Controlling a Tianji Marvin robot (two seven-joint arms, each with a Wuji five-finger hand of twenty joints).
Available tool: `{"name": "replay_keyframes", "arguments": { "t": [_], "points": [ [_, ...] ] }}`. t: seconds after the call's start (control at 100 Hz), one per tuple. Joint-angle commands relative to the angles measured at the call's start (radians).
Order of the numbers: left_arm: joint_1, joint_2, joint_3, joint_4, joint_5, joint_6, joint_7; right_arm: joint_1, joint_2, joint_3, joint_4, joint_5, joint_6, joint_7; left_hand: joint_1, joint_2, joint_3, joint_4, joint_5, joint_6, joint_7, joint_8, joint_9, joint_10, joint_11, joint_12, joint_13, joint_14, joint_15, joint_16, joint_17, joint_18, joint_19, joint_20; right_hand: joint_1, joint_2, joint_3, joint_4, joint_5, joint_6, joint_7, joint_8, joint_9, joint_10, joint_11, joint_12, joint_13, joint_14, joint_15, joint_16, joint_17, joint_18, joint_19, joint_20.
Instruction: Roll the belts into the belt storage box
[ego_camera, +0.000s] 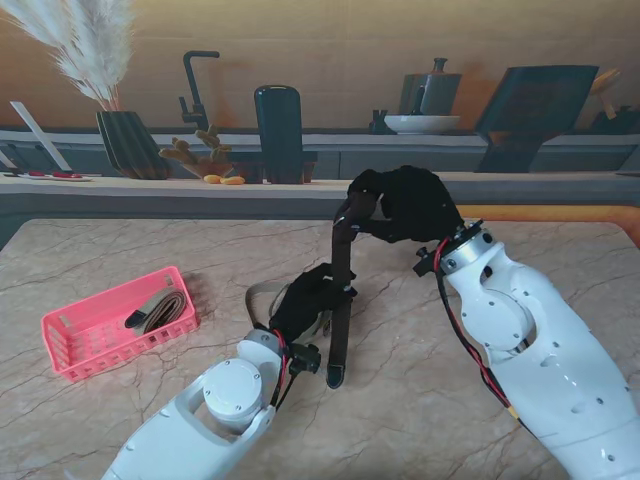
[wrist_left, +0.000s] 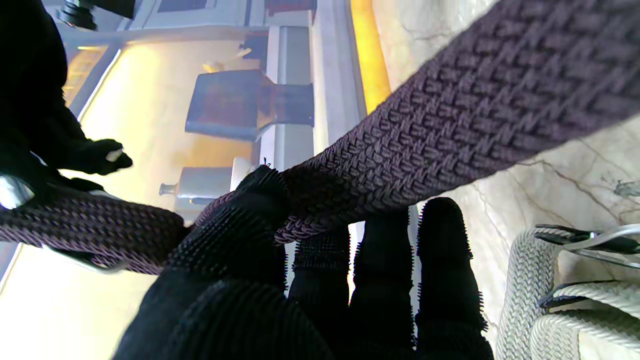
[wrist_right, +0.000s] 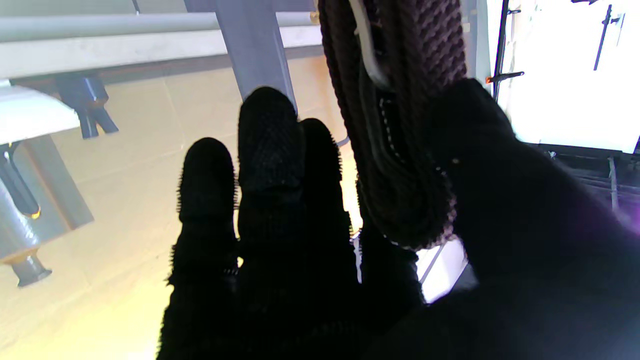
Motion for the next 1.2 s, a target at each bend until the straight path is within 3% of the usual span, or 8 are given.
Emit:
{"name": "replay_keyframes", "arguments": {
  "t": [0.0,0.29,0.41,0.46,0.51,0.66,0.92,1.19],
  "points": [
    [0.013,-0.009,0.007,-0.012,-0.003,0.003,-0.003,0.007,-0.007,-0.020,0.027,-0.005,-0.017,0.003,0.034,0.013,-0.004,-0.002,0.023,-0.014,0.045,-0.011,0.025,0.002,0.025,-0.003,0.027,0.003,0.029,-0.002,0.010,-0.006,0.037,0.018,0.123,0.158,0.126,0.046,0.086,-0.230,0.240,0.035,-0.003,-0.020,0.031,0.002,0.027,-0.023,0.026,0.012,-0.011,-0.030,0.029,0.003],
    [0.028,-0.022,0.000,-0.031,-0.095,0.011,0.010,0.046,-0.002,-0.100,0.134,-0.049,-0.040,-0.029,-0.048,-0.002,0.040,-0.005,0.009,-0.018,0.049,-0.018,0.004,0.002,0.047,-0.030,0.014,0.012,0.053,-0.005,0.004,0.007,0.056,0.028,0.123,0.161,0.123,0.049,0.082,-0.234,0.245,0.032,-0.006,-0.023,0.036,-0.003,0.027,-0.026,0.027,0.010,-0.010,-0.032,0.029,-0.001],
    [0.033,-0.022,-0.006,-0.032,-0.124,-0.004,0.005,0.059,0.001,-0.129,0.179,-0.053,-0.045,-0.027,-0.254,-0.084,0.117,-0.009,-0.034,-0.003,-0.037,0.000,-0.064,-0.008,0.032,-0.063,-0.032,0.001,0.010,-0.009,-0.024,0.018,0.027,0.020,0.122,0.162,0.121,0.050,0.081,-0.235,0.247,0.030,-0.006,-0.023,0.039,-0.005,0.026,-0.026,0.027,0.009,-0.011,-0.030,0.029,-0.003],
    [0.034,-0.020,-0.008,-0.029,-0.128,-0.018,-0.001,0.063,0.001,-0.139,0.195,-0.054,-0.046,-0.027,-0.390,-0.074,0.156,0.031,-0.064,0.018,-0.103,-0.002,-0.107,-0.009,0.007,-0.070,-0.063,-0.010,-0.036,-0.020,-0.040,0.026,-0.004,0.006,0.122,0.162,0.121,0.050,0.080,-0.235,0.248,0.030,-0.007,-0.022,0.040,-0.006,0.026,-0.026,0.027,0.009,-0.012,-0.030,0.029,-0.004],
    [0.034,-0.018,-0.010,-0.025,-0.133,-0.031,-0.009,0.064,0.002,-0.147,0.209,-0.053,-0.046,-0.026,-0.479,-0.133,0.177,0.026,-0.100,0.029,-0.133,-0.009,-0.141,-0.010,-0.014,-0.076,-0.085,-0.020,-0.075,-0.029,-0.057,0.039,-0.034,-0.006,0.121,0.162,0.120,0.050,0.080,-0.234,0.248,0.029,-0.007,-0.022,0.040,-0.007,0.025,-0.026,0.027,0.008,-0.012,-0.030,0.029,-0.004],
    [0.032,-0.011,-0.017,-0.014,-0.173,-0.063,-0.051,0.063,0.002,-0.171,0.239,-0.052,-0.043,-0.031,-0.626,-0.194,0.172,0.016,-0.226,0.050,-0.210,-0.024,-0.235,-0.013,-0.061,-0.093,-0.140,-0.044,-0.167,-0.050,-0.088,0.043,-0.098,-0.018,0.121,0.164,0.119,0.051,0.079,-0.233,0.249,0.027,-0.009,-0.024,0.042,-0.008,0.022,-0.026,0.027,0.007,-0.014,-0.028,0.029,-0.007],
    [0.040,-0.024,-0.028,-0.029,-0.264,-0.051,-0.036,0.051,0.007,-0.209,0.273,-0.066,-0.063,-0.039,-0.677,-0.196,0.164,0.006,-0.286,0.062,-0.227,-0.023,-0.284,-0.007,-0.076,-0.098,-0.156,-0.048,-0.192,-0.049,-0.095,0.042,-0.116,-0.014,0.120,0.170,0.111,0.051,0.064,-0.222,0.238,0.015,-0.021,-0.028,0.035,-0.018,0.003,-0.028,0.014,-0.001,-0.022,-0.025,0.025,-0.011],
    [0.043,-0.034,-0.036,-0.044,-0.307,-0.041,-0.004,0.032,0.016,-0.225,0.272,-0.074,-0.094,-0.012,-0.679,-0.188,0.164,0.004,-0.304,0.059,-0.213,-0.012,-0.291,-0.010,-0.063,-0.090,-0.148,-0.050,-0.185,-0.037,-0.082,0.034,-0.115,-0.003,0.089,0.156,0.069,0.056,-0.015,-0.145,0.194,0.002,-0.115,0.001,0.022,-0.017,-0.061,-0.020,-0.038,-0.026,-0.058,-0.015,-0.001,-0.021]
  ]
}}
